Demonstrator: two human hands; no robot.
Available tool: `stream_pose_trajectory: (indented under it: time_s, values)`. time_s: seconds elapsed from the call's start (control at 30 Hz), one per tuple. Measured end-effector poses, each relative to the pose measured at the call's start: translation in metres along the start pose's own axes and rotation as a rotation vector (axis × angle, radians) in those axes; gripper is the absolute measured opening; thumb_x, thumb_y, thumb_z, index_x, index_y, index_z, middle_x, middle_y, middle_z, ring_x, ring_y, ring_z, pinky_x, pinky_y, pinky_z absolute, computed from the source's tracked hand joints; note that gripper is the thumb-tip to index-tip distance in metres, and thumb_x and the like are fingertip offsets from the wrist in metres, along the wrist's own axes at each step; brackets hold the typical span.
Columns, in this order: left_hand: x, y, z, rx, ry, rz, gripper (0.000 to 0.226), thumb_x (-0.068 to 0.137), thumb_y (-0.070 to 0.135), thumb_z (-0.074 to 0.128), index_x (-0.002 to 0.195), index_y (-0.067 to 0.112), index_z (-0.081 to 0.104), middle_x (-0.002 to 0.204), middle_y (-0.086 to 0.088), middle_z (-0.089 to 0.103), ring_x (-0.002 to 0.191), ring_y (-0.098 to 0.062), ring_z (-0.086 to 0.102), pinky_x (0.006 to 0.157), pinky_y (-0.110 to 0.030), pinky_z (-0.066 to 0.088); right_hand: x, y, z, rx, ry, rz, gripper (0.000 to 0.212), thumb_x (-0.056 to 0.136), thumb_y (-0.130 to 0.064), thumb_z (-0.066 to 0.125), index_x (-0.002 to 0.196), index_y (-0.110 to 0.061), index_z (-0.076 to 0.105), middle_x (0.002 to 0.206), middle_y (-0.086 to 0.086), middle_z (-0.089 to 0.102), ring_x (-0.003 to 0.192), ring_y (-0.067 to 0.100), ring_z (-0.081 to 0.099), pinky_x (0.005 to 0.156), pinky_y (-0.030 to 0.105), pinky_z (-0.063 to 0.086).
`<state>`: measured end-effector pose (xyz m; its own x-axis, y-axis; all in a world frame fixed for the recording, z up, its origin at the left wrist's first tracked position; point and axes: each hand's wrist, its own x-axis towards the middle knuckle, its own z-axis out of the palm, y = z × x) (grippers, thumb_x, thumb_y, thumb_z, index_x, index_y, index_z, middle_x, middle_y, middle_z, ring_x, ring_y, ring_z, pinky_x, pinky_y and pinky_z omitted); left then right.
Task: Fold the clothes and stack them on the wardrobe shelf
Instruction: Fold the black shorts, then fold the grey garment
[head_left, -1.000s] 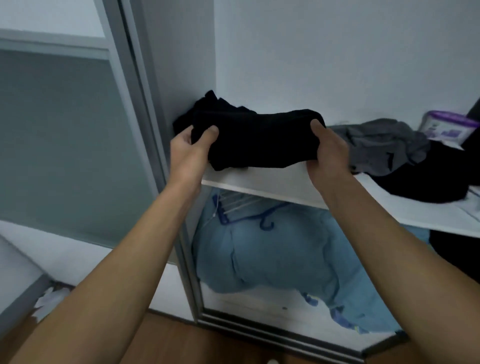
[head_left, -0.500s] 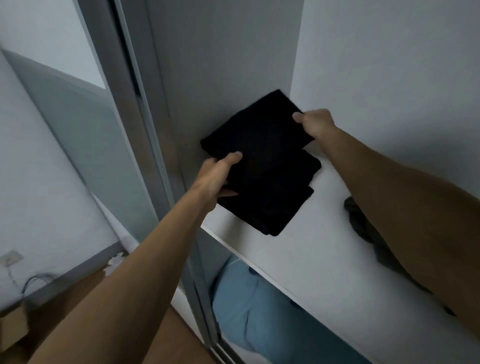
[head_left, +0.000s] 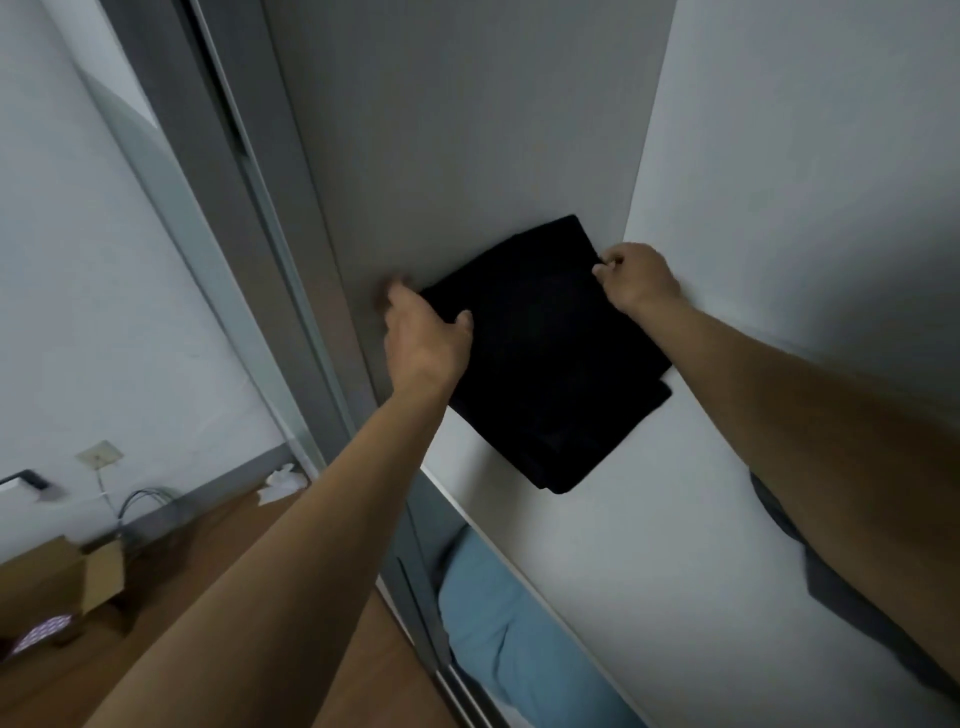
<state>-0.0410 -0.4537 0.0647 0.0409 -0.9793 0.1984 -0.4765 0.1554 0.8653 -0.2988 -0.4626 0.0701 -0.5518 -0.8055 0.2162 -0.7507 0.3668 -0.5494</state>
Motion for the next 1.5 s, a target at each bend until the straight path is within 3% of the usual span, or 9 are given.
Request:
stream_pose_trajectory:
  time_s: [0.13, 0.23, 0.37, 0.67, 0.9, 1.13, 1.27, 1.37, 1.5]
  values:
    - [0.001, 0.020, -0.002, 0.267, -0.122, 0.633, 0.043, 0.089, 0.026, 0.063, 0.131, 0.019, 0.054, 0.137, -0.005, 0.053, 0.126, -0.027, 0.049, 0.108, -0.039, 0.040, -0.014, 0.010, -0.001, 0.055, -0.023, -0.155, 0.043, 0.099, -0.041, 0.052, 0.136, -0.022, 0.056, 0.144, 0.007, 0.051, 0.132, 0.028, 0.047, 0.110, 0.041, 0.038]
    - [0.005, 0.036, 0.006, 0.574, -0.570, 0.515, 0.046, 0.097, 0.040, 0.048, 0.141, 0.024, 0.049, 0.150, -0.001, 0.045, 0.139, -0.025, 0.039, 0.113, -0.046, 0.034, -0.033, 0.021, -0.011, 0.083, -0.293, -0.092, 0.047, 0.100, -0.045, 0.048, 0.142, -0.024, 0.051, 0.151, 0.003, 0.047, 0.137, 0.023, 0.043, 0.105, 0.024, 0.028]
    - [0.003, 0.053, 0.017, 0.814, -0.629, 0.510, 0.051, 0.096, 0.038, 0.047, 0.144, 0.021, 0.042, 0.149, -0.007, 0.039, 0.135, -0.033, 0.036, 0.111, -0.056, 0.030, -0.067, 0.030, -0.049, 0.082, -0.106, -0.055, 0.029, 0.095, -0.025, 0.062, 0.122, -0.018, 0.068, 0.123, 0.003, 0.067, 0.115, 0.019, 0.059, 0.098, 0.024, 0.039]
    - [-0.105, 0.084, 0.107, 0.172, -1.016, 0.906, 0.032, 0.091, 0.020, 0.058, 0.123, 0.013, 0.059, 0.134, -0.007, 0.053, 0.121, -0.026, 0.053, 0.101, -0.039, 0.045, -0.225, 0.073, -0.176, 0.033, 0.279, 0.202, 0.017, 0.095, -0.015, 0.059, 0.099, -0.019, 0.075, 0.100, -0.008, 0.071, 0.093, 0.005, 0.064, 0.076, 0.000, 0.040]
    - [-0.201, 0.097, 0.157, 0.116, -1.366, 1.092, 0.073, 0.084, 0.044, 0.071, 0.147, 0.023, 0.039, 0.152, 0.001, 0.036, 0.137, -0.025, 0.037, 0.110, -0.050, 0.035, -0.364, 0.149, -0.211, -0.178, 0.190, 0.772, 0.050, 0.086, -0.021, 0.076, 0.130, -0.006, 0.059, 0.123, 0.009, 0.064, 0.118, 0.024, 0.059, 0.104, 0.034, 0.044]
    - [-0.242, 0.091, 0.167, 0.144, -1.134, 1.164, 0.032, 0.096, 0.021, 0.060, 0.064, 0.017, 0.060, 0.082, -0.001, 0.066, 0.087, -0.027, 0.064, 0.080, -0.034, 0.039, -0.420, 0.156, -0.167, -0.103, 0.431, 0.916, 0.020, 0.090, -0.016, 0.069, 0.108, -0.009, 0.071, 0.110, 0.008, 0.071, 0.101, 0.020, 0.067, 0.087, 0.021, 0.046]
    - [-0.236, 0.085, 0.144, -0.242, -1.344, 0.878, 0.042, 0.097, 0.018, 0.058, 0.057, 0.009, 0.048, 0.062, -0.011, 0.054, 0.060, -0.019, 0.051, 0.064, -0.035, 0.039, -0.417, 0.130, -0.155, 0.660, 0.415, 1.162, 0.058, 0.093, -0.054, 0.057, 0.111, 0.002, 0.065, 0.095, 0.017, 0.076, 0.073, 0.022, 0.074, 0.056, 0.023, 0.055]
    - [-0.233, 0.079, 0.106, -0.420, -1.570, 0.749, 0.028, 0.097, 0.020, 0.060, 0.072, 0.009, 0.066, 0.062, 0.004, 0.054, 0.056, -0.006, 0.045, 0.057, -0.024, 0.038, -0.408, 0.118, -0.158, 1.199, 0.290, 1.100, 0.084, 0.087, -0.073, 0.047, 0.126, 0.001, 0.056, 0.123, 0.024, 0.066, 0.106, 0.034, 0.068, 0.085, 0.043, 0.059]
    - [-0.242, 0.062, 0.054, -0.427, -1.720, 0.833, 0.015, 0.094, 0.022, 0.064, 0.086, 0.025, 0.076, 0.084, 0.011, 0.075, 0.076, -0.001, 0.063, 0.073, -0.018, 0.049, -0.390, 0.100, -0.157, 1.294, 0.485, 0.959, 0.041, 0.098, -0.035, 0.055, 0.123, -0.005, 0.065, 0.129, 0.016, 0.065, 0.090, 0.026, 0.068, 0.088, 0.037, 0.058]
